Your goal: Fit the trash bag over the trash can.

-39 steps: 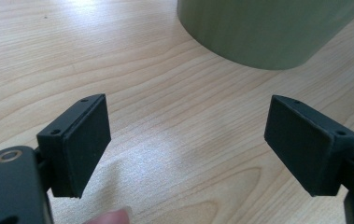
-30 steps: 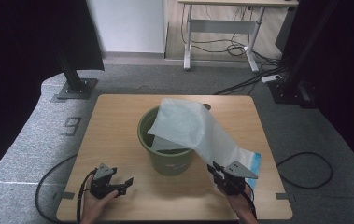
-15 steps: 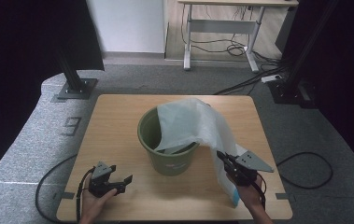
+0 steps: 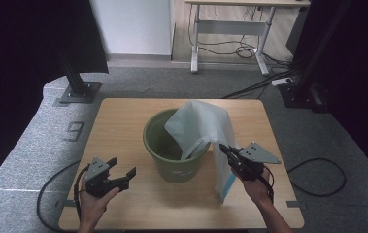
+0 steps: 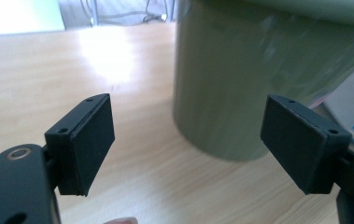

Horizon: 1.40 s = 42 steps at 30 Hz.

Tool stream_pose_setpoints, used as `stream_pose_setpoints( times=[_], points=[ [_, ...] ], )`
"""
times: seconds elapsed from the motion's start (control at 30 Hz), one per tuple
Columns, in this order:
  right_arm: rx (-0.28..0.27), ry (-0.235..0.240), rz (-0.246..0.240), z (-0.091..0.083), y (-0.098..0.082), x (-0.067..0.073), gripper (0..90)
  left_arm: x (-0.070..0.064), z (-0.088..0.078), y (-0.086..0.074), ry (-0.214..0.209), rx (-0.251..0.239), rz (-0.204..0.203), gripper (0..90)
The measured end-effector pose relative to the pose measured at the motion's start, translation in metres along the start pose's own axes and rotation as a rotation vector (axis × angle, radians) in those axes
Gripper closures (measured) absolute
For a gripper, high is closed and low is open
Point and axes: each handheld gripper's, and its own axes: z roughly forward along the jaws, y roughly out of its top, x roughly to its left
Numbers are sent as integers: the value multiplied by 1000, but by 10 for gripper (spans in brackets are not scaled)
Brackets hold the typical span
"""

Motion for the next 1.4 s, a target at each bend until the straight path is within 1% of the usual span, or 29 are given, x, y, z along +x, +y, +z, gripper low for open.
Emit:
stream_pose_setpoints(
  times=[0.03, 0.07, 0.1, 0.13, 0.17, 0.2, 0.3, 0.33, 0.37, 0.4, 0.5, 0.57, 0.6, 0.63, 0.67, 0.7, 0.73, 0.77, 0.8, 0.83, 0.87, 0.9, 0.93, 0.97, 1.0, 1.1, 1.13, 1.37, 1.4],
  points=[
    [0, 0, 0, 0, 0, 0, 887, 0, 0, 0, 0, 0, 0, 172],
    [-2, 4, -7, 0, 4, 1, 887, -3, 0, 8, 7, -7, 13, 172],
    [-3, 5, -8, 0, 6, 2, 887, -3, 0, 8, 7, -7, 13, 172],
    [-6, 6, -6, 0, 8, 2, 887, -5, 1, 15, 1, -15, 11, 172],
    [-6, 6, -6, 0, 8, 2, 887, -5, 1, 15, 1, -15, 11, 172],
    [-7, 10, -4, 1, 12, 2, 887, -8, 1, 22, -3, -21, 11, 172],
    [-4, 14, -5, 3, 19, 3, 887, -13, 2, 29, -6, -17, 12, 172],
    [-2, 15, -6, 4, 22, 3, 887, -18, 3, 36, -5, -16, 9, 172],
    [0, 15, -9, 5, 24, 4, 887, -18, 3, 36, -5, -16, 9, 170],
    [2, 16, -11, 6, 26, 4, 887, -24, 5, 44, 2, -19, 6, 165],
    [5, 18, -18, 8, 29, 6, 887, -30, 7, 53, 9, -34, 8, 154],
    [9, 22, -23, 10, 32, 7, 886, -35, 10, 61, 19, -55, 14, 155],
    [11, 23, -22, 11, 33, 8, 886, -41, 13, 67, 11, -68, 17, 155],
    [15, 23, -21, 12, 33, 8, 886, -41, 13, 67, 11, -68, 17, 156],
    [17, 24, -21, 13, 34, 8, 887, -47, 17, 72, 2, -74, 29, 156],
    [17, 24, -21, 13, 34, 8, 887, -47, 17, 72, 2, -74, 29, 156],
    [23, 26, -20, 15, 35, 9, 887, -55, 20, 77, -10, -77, 44, 156],
    [26, 27, -21, 16, 35, 9, 887, -55, 20, 77, -10, -77, 44, 156],
    [33, 26, -20, 17, 36, 9, 887, -61, 23, 80, -24, -78, 54, 156],
    [36, 26, -21, 18, 37, 10, 887, -61, 23, 80, -24, -78, 54, 156],
    [40, 26, -21, 19, 37, 10, 887, -68, 28, 84, -39, -76, 61, 157],
    [43, 25, -20, 21, 38, 10, 887, -68, 28, 84, -39, -76, 61, 157],
    [47, 25, -19, 22, 39, 10, 887, -74, 33, 87, -54, -74, 67, 157],
    [47, 25, -19, 22, 39, 10, 887, -74, 33, 87, -54, -74, 67, 158],
    [51, 25, -17, 24, 40, 11, 887, -80, 38, 90, -65, -70, 75, 159],
    [56, 27, -8, 26, 40, 12, 886, -86, 44, 92, -80, -63, 84, 158],
    [58, 28, -6, 27, 40, 13, 886, -90, 51, 94, -97, -51, 84, 159],
    [59, 38, -1, 30, 39, 15, 882, -101, 66, 98, -117, -37, 97, 172],
    [60, 41, -2, 30, 39, 16, 878, -105, 71, 100, -118, -25, 110, 177]
  ],
)
